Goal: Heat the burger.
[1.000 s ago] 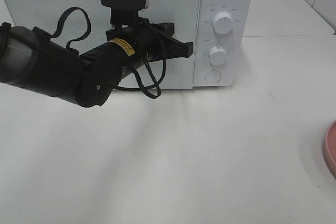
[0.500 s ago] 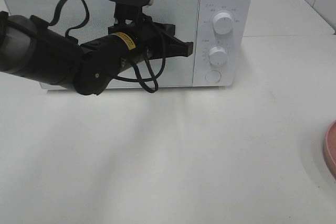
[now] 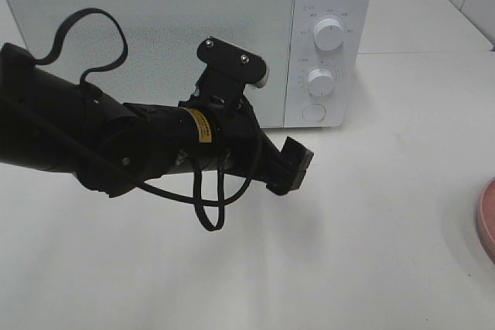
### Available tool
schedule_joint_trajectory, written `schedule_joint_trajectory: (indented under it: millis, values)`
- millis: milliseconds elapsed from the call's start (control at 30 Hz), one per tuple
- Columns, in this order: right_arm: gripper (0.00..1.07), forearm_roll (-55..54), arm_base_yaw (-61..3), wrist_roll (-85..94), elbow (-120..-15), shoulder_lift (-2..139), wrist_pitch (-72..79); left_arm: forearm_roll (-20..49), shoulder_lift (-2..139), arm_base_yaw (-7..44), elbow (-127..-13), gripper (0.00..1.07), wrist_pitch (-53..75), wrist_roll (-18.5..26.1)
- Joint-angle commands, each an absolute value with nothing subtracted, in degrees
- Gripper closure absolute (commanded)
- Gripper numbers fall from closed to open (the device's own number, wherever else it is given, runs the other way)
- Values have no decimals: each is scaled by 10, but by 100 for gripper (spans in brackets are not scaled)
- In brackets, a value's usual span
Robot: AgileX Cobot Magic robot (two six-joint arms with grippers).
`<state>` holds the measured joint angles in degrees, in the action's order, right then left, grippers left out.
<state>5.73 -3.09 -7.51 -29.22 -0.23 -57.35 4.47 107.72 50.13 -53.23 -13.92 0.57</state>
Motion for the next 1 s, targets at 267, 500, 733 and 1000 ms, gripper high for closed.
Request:
schedule_joint_trajectory:
  millis: [267,500,733,1000]
  values:
    - [31,57,-29,-73,-293,-17,-572,40,977,503,-530,7,166,5]
    - [31,57,-29,-73,-293,-17,-572,0,894,503,-530,7,329,5]
    - [31,57,-29,-73,-293,-17,-572,0,823,480,-532,7,454,-37]
    - [31,57,-29,-73,-293,-17,-572,7,768,354,-532,7,540,-52]
